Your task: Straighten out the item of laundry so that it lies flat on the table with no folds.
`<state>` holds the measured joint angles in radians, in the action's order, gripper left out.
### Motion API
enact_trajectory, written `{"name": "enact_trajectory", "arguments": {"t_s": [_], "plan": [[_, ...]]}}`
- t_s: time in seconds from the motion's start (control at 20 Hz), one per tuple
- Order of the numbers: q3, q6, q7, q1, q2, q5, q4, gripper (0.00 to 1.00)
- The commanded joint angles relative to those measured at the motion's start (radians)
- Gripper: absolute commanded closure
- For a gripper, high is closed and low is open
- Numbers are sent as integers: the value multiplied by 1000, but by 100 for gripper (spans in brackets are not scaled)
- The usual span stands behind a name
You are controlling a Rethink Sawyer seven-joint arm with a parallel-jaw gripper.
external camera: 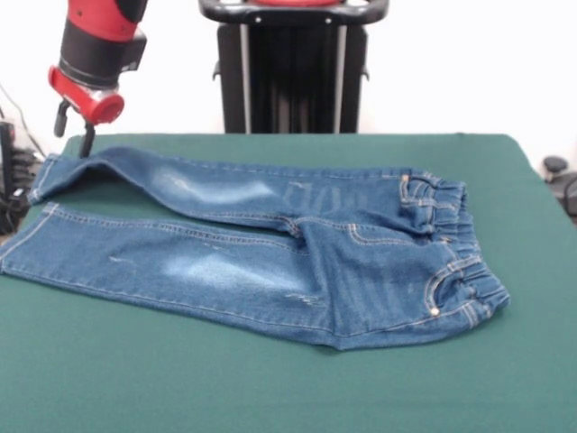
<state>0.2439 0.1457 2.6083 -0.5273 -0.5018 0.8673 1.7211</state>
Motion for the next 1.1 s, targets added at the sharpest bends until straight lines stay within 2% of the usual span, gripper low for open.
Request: {"name": "enact_trajectory", "arguments": {"t_s": [0.05,0.25,0.35,0.45,0.5,0.65,0.8,1.1], "plan": [[-36,-19,0,96,150,48,-20,0],[-6,-96,52,127,217,44,-64,0],[57,-169,110,183,266,22,-91,0],[78,-177,114,200,278,5,-98,0],[121,-197,135,235,302,-11,-112,0],[294,-286,215,365,419,-106,-166,0],[397,-355,221,433,503,-221,-176,0],[484,-427,148,476,599,-398,-179,0]]}}
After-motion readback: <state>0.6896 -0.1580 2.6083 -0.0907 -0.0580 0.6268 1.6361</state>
